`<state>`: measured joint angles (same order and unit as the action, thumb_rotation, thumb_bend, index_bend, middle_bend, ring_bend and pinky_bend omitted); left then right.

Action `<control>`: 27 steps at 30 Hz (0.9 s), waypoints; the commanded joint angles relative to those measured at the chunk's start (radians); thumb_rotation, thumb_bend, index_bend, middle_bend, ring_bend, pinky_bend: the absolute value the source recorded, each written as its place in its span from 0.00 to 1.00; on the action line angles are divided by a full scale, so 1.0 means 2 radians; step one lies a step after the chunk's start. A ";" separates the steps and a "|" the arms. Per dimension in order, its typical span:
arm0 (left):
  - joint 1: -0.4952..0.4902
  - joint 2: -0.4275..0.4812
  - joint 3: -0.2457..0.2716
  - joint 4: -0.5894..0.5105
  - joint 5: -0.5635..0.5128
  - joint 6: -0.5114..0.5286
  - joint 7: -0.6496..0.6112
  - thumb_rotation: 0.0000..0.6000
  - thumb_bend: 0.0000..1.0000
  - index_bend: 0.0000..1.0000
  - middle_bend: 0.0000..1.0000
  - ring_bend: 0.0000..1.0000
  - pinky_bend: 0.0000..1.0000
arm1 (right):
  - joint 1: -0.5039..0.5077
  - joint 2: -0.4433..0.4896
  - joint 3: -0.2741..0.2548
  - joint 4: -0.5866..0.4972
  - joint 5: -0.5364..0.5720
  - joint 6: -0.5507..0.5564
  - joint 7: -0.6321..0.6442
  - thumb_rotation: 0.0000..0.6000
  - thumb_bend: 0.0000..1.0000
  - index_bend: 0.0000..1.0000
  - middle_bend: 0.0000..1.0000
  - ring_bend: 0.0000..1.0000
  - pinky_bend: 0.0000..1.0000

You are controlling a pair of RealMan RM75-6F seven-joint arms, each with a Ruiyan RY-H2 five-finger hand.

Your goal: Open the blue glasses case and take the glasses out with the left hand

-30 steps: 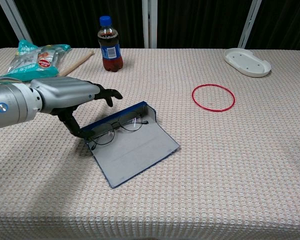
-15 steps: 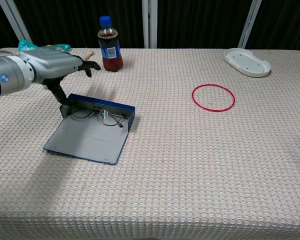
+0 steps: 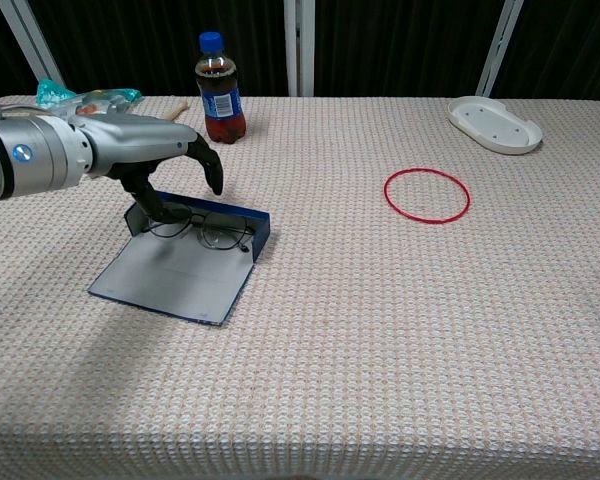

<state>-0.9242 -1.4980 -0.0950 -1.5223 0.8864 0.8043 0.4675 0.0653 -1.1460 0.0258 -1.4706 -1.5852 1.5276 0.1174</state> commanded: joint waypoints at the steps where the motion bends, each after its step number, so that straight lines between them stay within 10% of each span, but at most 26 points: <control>1: -0.003 -0.010 0.001 0.014 0.000 0.000 0.000 1.00 0.39 0.35 0.25 0.02 0.00 | -0.001 0.000 0.000 0.001 0.000 0.000 0.001 1.00 0.41 0.00 0.06 0.00 0.00; 27: -0.008 -0.031 0.001 0.051 -0.009 -0.001 -0.002 1.00 0.44 0.48 0.35 0.10 0.00 | -0.001 -0.002 0.001 0.005 0.005 -0.004 0.004 1.00 0.41 0.00 0.06 0.00 0.00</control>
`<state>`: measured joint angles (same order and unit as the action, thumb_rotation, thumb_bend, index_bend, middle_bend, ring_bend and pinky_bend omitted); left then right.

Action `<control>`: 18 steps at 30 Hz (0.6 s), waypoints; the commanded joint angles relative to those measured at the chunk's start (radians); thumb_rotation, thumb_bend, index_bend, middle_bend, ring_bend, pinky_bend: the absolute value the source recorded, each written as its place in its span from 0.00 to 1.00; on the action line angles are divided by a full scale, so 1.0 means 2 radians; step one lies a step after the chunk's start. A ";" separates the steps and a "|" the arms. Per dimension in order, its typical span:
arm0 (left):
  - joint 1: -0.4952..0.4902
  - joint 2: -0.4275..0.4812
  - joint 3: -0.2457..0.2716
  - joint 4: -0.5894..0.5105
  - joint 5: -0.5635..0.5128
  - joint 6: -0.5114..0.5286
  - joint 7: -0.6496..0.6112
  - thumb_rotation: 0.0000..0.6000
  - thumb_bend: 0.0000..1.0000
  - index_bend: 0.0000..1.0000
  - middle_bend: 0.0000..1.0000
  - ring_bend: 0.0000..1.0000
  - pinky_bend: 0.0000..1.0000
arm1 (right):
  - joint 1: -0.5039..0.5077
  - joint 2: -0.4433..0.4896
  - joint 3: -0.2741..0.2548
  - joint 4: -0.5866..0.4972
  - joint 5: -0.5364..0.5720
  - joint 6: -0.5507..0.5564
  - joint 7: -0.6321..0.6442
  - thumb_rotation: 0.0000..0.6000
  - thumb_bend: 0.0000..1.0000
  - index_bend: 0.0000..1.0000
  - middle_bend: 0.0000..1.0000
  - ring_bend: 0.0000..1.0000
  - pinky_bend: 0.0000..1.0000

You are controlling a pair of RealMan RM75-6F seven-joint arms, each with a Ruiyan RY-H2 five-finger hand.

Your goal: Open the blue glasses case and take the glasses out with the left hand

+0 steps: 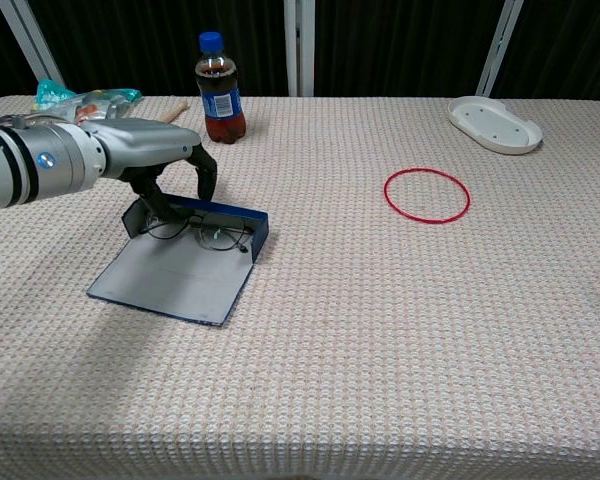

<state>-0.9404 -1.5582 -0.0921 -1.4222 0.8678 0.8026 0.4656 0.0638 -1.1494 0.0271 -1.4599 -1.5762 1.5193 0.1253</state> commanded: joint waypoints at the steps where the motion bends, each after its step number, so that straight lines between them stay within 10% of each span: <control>1: 0.000 -0.001 -0.001 0.002 0.002 0.001 -0.002 1.00 0.46 0.49 0.36 0.11 0.00 | 0.000 0.000 0.000 0.000 0.001 -0.001 0.000 1.00 0.41 0.00 0.06 0.00 0.00; 18: 0.060 -0.102 -0.005 0.142 0.205 0.140 -0.206 1.00 0.52 0.55 0.45 0.20 0.00 | -0.001 -0.001 0.001 0.005 0.003 -0.001 0.006 1.00 0.41 0.00 0.06 0.00 0.00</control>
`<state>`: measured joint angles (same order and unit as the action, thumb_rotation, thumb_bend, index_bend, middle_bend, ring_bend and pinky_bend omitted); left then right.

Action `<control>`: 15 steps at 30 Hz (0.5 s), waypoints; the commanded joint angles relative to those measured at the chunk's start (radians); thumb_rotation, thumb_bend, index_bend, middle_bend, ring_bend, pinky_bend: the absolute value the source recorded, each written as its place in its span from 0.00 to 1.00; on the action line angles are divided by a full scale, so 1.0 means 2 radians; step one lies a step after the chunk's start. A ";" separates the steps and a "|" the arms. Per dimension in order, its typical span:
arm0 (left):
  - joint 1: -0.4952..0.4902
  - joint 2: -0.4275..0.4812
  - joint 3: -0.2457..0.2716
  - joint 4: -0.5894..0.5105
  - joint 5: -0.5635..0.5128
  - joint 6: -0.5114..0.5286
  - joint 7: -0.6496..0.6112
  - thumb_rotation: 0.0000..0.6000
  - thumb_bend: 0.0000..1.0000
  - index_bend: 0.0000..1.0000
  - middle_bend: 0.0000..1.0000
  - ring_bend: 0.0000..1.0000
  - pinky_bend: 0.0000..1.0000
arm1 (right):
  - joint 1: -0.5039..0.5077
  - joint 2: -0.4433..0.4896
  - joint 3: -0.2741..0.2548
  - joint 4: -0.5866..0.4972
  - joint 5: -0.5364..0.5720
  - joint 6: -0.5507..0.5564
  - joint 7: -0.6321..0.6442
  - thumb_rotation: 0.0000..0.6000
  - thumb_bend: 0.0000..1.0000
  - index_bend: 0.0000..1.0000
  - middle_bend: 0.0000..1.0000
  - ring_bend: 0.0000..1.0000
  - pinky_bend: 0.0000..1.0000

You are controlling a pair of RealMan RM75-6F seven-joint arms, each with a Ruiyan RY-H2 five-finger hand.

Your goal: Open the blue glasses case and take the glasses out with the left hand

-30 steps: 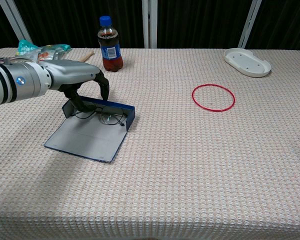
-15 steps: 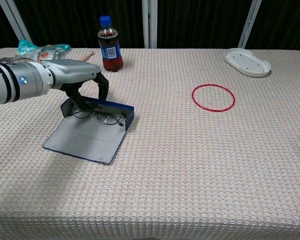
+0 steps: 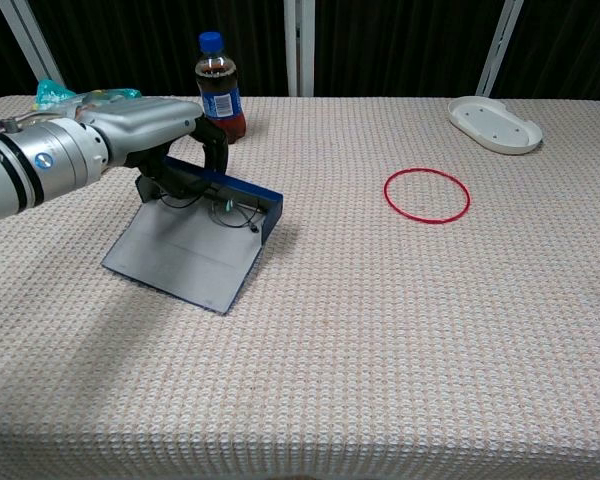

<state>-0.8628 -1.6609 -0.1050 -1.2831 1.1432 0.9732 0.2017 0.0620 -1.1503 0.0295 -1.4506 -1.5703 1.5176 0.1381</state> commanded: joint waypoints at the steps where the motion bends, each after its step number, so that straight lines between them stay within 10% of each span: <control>1: 0.023 -0.062 0.002 0.090 0.078 0.064 -0.085 1.00 0.52 0.55 0.46 0.21 0.00 | 0.001 0.000 0.000 0.000 0.000 -0.001 0.000 1.00 0.41 0.00 0.06 0.00 0.00; 15: 0.023 -0.177 0.001 0.311 0.160 0.141 -0.178 1.00 0.52 0.55 0.46 0.21 0.00 | -0.002 0.003 0.000 -0.003 0.002 0.000 -0.001 1.00 0.41 0.00 0.06 0.00 0.00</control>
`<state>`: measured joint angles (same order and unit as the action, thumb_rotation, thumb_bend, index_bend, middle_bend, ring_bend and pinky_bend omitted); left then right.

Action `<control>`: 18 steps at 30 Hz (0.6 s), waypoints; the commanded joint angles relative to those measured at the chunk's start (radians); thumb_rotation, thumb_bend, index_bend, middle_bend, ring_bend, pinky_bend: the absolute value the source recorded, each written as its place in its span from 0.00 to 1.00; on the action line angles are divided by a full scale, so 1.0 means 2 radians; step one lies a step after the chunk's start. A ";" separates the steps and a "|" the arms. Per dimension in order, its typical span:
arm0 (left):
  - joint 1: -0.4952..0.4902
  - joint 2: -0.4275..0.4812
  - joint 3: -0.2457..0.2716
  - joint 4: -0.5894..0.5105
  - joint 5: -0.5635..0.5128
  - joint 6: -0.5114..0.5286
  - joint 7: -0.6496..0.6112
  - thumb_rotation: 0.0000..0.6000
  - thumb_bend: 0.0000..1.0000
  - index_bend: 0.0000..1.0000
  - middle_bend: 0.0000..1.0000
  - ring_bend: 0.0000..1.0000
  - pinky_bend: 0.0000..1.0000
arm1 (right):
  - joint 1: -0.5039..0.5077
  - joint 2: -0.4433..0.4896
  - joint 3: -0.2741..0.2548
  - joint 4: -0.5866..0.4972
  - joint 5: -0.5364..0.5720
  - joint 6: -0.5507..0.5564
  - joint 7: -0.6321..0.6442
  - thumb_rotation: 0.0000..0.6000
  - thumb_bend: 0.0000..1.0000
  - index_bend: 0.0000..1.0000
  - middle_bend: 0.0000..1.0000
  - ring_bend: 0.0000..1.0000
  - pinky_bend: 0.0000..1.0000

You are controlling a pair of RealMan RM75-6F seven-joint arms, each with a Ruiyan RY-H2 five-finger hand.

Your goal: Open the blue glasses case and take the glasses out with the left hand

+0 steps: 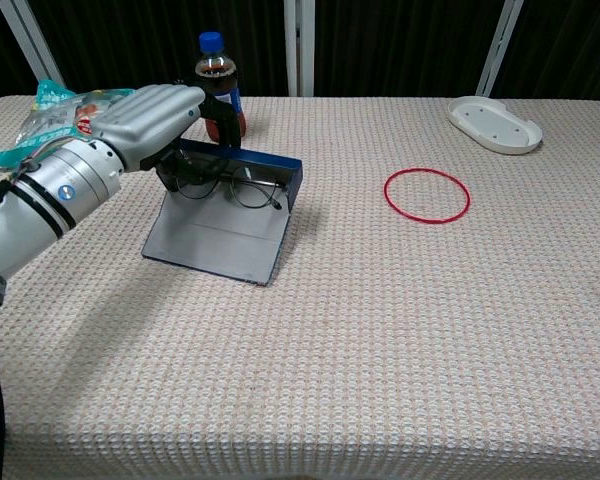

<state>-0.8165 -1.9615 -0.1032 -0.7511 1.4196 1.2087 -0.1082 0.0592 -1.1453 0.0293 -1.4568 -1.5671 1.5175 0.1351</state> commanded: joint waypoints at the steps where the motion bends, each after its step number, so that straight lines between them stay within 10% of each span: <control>1: -0.001 -0.032 0.001 0.058 0.026 0.027 -0.025 1.00 0.52 0.55 0.45 0.21 0.00 | -0.001 0.000 0.000 0.000 0.000 0.001 0.000 1.00 0.41 0.00 0.06 0.00 0.00; 9: -0.010 -0.066 0.002 0.140 0.042 0.034 -0.056 1.00 0.53 0.52 0.42 0.18 0.00 | -0.001 0.001 0.000 0.001 0.001 0.001 0.001 1.00 0.41 0.00 0.06 0.00 0.00; 18: -0.029 -0.035 -0.028 0.086 -0.001 -0.073 -0.010 1.00 0.51 0.38 0.37 0.16 0.00 | -0.002 -0.001 0.000 0.002 0.000 0.001 0.001 1.00 0.41 0.00 0.06 0.00 0.00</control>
<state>-0.8588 -2.0603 -0.1325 -0.5281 1.4529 1.1189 -0.1709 0.0556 -1.1465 0.0291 -1.4534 -1.5660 1.5190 0.1379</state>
